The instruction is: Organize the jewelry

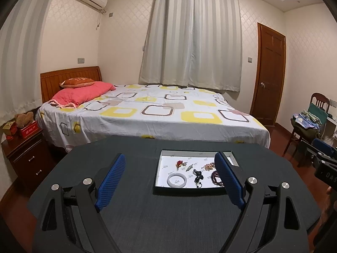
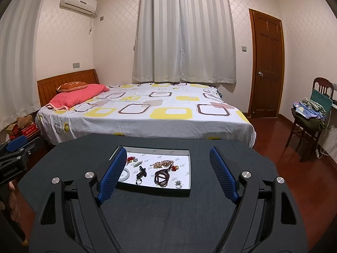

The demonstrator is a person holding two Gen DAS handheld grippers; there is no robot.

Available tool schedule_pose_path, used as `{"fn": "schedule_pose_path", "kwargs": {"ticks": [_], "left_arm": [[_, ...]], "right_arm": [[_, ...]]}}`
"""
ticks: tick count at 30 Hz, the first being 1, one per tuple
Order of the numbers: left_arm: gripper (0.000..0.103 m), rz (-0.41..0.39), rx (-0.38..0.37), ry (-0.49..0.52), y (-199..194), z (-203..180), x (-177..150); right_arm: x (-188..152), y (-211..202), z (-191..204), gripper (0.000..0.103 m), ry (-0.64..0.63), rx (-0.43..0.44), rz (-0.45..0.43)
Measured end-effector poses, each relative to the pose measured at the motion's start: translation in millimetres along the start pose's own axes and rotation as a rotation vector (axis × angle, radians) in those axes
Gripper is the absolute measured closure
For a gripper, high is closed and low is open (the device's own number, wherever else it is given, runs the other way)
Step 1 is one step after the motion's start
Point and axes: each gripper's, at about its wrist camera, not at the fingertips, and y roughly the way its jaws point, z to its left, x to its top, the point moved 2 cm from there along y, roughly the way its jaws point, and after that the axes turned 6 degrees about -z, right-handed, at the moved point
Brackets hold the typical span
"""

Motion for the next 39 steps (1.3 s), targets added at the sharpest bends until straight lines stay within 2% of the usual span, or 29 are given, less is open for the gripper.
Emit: {"fn": "schedule_pose_path", "kwargs": {"ticks": [28,39], "left_arm": [[0.019,-0.018,0.022,-0.017,-5.4,2.2,4.6],[0.019,-0.006,-0.003,-0.014,-4.1,-1.6,3.4]], "right_arm": [[1.1,-0.2,6.6,0.024,-0.008,0.005,-0.002],[0.7,-0.3,7.0,0.024,-0.008,0.005,-0.003]]}}
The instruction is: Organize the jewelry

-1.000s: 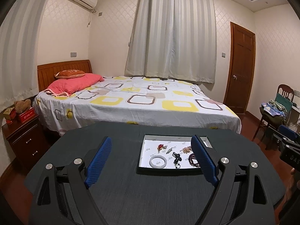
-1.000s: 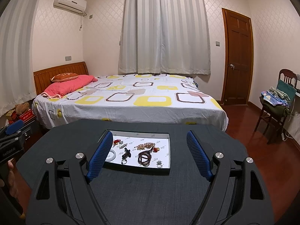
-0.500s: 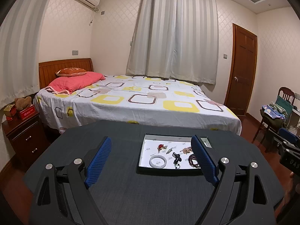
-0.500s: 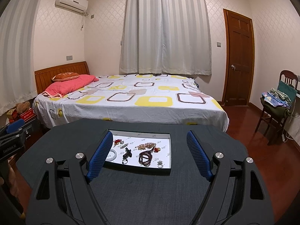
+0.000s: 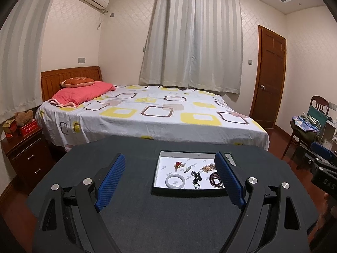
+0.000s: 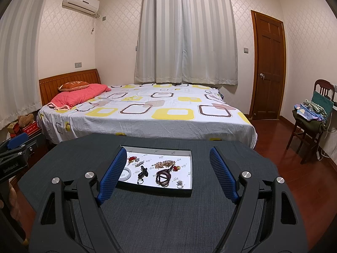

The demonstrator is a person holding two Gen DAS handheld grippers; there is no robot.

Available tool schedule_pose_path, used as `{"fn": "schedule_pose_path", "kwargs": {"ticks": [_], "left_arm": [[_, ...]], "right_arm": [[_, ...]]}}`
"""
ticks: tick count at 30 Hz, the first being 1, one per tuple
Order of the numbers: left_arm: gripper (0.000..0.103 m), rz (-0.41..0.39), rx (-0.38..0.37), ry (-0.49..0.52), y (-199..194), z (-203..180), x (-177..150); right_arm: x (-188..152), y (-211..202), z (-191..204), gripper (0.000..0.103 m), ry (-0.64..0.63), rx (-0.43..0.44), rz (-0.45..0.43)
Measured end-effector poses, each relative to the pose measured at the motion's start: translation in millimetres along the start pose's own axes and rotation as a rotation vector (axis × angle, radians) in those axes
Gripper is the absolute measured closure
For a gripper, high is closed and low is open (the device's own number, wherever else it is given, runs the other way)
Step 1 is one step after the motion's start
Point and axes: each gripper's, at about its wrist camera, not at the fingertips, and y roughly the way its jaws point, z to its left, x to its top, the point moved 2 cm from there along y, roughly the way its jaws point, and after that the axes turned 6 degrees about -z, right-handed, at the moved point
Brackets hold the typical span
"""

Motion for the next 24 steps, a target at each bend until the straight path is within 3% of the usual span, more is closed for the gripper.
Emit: {"fn": "schedule_pose_path", "kwargs": {"ticks": [8,24], "left_arm": [[0.018,-0.001,-0.02,-0.016,-1.1,1.5,0.7],[0.017,-0.024,0.009,-0.004,-4.4,-1.3,3.4]], "right_arm": [[-0.3,-0.2,0.2,0.024,-0.001,0.001,0.0],[-1.1,-1.1,1.3,0.024,-0.002,0.001,-0.001]]}}
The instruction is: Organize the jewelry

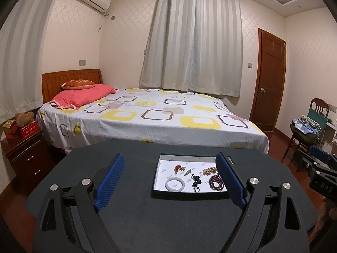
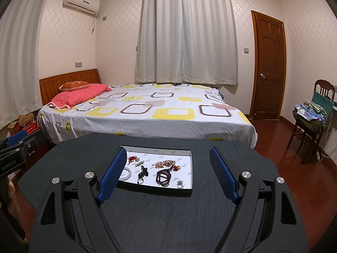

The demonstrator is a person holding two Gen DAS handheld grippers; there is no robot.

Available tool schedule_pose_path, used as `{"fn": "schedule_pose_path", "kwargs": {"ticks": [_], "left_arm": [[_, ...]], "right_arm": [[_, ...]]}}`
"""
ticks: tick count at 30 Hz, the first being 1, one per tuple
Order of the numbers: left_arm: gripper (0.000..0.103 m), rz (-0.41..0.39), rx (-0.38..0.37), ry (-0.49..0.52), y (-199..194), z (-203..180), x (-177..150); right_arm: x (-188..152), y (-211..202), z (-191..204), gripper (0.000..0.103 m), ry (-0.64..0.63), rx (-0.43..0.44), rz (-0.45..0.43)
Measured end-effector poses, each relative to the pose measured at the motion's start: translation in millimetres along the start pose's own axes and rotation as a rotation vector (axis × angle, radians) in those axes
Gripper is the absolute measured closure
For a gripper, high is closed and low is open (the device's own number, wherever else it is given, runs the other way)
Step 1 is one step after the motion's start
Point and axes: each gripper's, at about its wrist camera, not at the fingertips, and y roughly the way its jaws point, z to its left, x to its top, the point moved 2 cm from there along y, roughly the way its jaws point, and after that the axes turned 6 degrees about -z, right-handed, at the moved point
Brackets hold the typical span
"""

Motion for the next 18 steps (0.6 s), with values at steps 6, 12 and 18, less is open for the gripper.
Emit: {"fn": "schedule_pose_path", "kwargs": {"ticks": [6,12,18], "left_arm": [[0.017,-0.022,0.021,-0.003,-2.8,0.7,0.2],[0.017,-0.013,0.014,0.013,-0.2,-0.7,-1.5],[0.017,0.006,0.005,0.023,6.4,-0.7,-4.4]], "right_arm": [[0.0,0.1,0.4,0.024,0.0,0.0,0.0],[-0.3,0.0,0.2,0.024,0.0,0.0,0.0],[-1.7,0.2,2.1,0.024,0.002,0.0,0.004]]}}
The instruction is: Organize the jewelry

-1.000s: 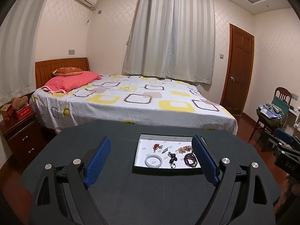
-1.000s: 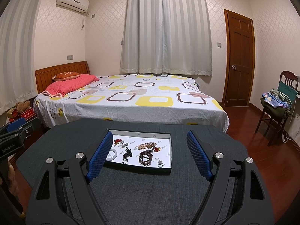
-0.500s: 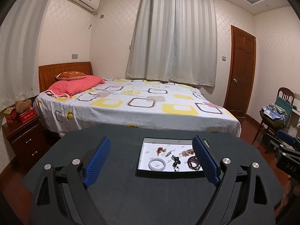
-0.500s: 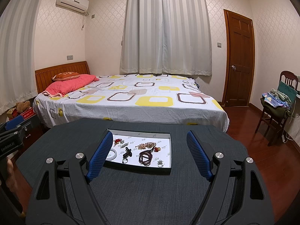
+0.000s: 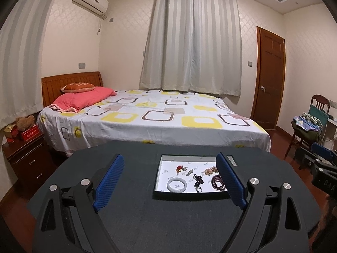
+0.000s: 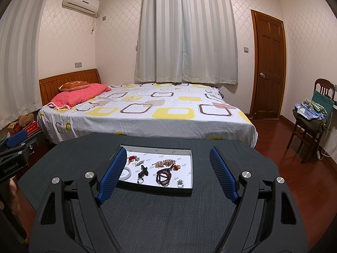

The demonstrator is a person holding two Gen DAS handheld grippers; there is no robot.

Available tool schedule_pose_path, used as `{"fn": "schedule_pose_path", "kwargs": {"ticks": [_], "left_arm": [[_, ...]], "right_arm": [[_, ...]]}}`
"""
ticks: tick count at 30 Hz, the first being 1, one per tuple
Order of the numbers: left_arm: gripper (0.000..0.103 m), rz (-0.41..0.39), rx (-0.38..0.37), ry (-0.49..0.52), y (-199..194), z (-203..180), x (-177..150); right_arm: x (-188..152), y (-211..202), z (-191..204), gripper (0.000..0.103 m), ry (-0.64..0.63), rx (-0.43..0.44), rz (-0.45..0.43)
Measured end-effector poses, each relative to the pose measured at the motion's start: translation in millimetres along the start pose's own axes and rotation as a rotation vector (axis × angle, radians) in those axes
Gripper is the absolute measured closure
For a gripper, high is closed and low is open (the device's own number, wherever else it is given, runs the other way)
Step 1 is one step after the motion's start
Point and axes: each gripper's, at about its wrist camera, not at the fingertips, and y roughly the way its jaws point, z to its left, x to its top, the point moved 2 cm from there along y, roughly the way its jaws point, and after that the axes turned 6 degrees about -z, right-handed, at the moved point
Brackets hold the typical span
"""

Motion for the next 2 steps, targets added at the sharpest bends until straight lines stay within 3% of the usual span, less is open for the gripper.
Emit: {"fn": "schedule_pose_path", "kwargs": {"ticks": [2], "left_arm": [[0.017,0.015,-0.002,-0.014,3.9,3.4,-1.7]], "right_arm": [[-0.9,1.6,1.3,0.024,0.001,-0.001,0.004]]}}
